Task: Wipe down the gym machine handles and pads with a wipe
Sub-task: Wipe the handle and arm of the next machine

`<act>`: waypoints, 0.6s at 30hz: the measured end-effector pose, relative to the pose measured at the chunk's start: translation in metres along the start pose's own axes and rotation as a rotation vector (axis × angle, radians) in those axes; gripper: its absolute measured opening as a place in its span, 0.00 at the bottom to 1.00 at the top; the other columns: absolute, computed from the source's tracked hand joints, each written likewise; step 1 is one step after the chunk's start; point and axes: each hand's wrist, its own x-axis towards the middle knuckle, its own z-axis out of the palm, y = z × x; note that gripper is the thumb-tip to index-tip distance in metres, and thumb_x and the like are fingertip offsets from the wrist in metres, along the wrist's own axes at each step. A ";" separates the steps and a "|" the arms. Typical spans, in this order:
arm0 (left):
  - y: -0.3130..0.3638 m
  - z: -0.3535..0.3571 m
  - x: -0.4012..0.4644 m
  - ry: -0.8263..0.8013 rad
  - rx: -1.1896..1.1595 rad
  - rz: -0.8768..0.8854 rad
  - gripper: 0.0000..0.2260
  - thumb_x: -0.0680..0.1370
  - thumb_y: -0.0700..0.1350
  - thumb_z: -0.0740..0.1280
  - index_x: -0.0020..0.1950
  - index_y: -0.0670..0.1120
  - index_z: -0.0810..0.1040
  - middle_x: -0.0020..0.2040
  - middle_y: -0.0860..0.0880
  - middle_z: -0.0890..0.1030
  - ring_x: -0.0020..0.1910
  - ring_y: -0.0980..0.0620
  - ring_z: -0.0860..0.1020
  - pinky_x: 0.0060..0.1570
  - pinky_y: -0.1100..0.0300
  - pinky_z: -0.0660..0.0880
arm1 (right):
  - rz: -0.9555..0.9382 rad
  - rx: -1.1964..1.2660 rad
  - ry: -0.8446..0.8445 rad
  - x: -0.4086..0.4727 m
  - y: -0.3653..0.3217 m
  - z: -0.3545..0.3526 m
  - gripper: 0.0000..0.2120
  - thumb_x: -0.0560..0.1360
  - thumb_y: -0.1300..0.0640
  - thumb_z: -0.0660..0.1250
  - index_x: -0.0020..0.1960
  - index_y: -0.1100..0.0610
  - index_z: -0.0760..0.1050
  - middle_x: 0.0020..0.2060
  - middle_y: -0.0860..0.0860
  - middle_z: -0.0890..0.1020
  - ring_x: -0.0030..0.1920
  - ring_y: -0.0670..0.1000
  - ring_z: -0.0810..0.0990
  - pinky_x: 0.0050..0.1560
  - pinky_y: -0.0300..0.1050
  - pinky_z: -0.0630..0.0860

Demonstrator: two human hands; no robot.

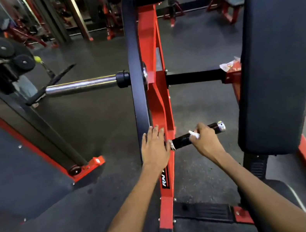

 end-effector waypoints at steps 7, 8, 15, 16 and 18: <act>-0.041 0.025 0.066 0.024 0.097 0.098 0.28 0.83 0.48 0.56 0.79 0.43 0.49 0.79 0.43 0.44 0.78 0.44 0.44 0.75 0.50 0.41 | -0.022 -0.161 0.144 0.020 0.018 0.012 0.11 0.74 0.67 0.61 0.54 0.64 0.77 0.48 0.60 0.79 0.49 0.61 0.76 0.49 0.43 0.65; -0.045 0.029 0.071 0.010 0.106 0.098 0.28 0.83 0.47 0.55 0.79 0.42 0.47 0.79 0.43 0.41 0.78 0.43 0.43 0.75 0.50 0.41 | -0.035 -0.207 0.162 0.021 0.021 0.011 0.12 0.73 0.67 0.61 0.54 0.63 0.78 0.49 0.59 0.79 0.50 0.60 0.76 0.51 0.41 0.65; -0.063 0.050 0.074 0.113 0.067 0.157 0.30 0.79 0.45 0.59 0.78 0.38 0.53 0.78 0.38 0.48 0.78 0.40 0.49 0.76 0.46 0.46 | -0.045 -0.473 0.322 0.025 0.041 0.007 0.18 0.71 0.73 0.61 0.59 0.66 0.75 0.57 0.59 0.75 0.60 0.61 0.72 0.58 0.51 0.72; -0.063 0.052 0.074 0.129 0.065 0.151 0.30 0.79 0.45 0.58 0.78 0.37 0.52 0.78 0.37 0.49 0.78 0.39 0.48 0.75 0.45 0.45 | -0.037 -0.509 0.313 0.026 0.045 0.013 0.17 0.70 0.74 0.62 0.57 0.66 0.75 0.56 0.59 0.75 0.60 0.61 0.72 0.56 0.53 0.75; -0.064 0.057 0.076 0.152 0.056 0.158 0.29 0.79 0.45 0.54 0.78 0.37 0.51 0.78 0.36 0.49 0.78 0.37 0.47 0.75 0.43 0.45 | -0.068 -0.553 0.267 0.025 0.042 0.037 0.17 0.68 0.74 0.64 0.55 0.64 0.75 0.55 0.59 0.75 0.61 0.62 0.73 0.52 0.55 0.78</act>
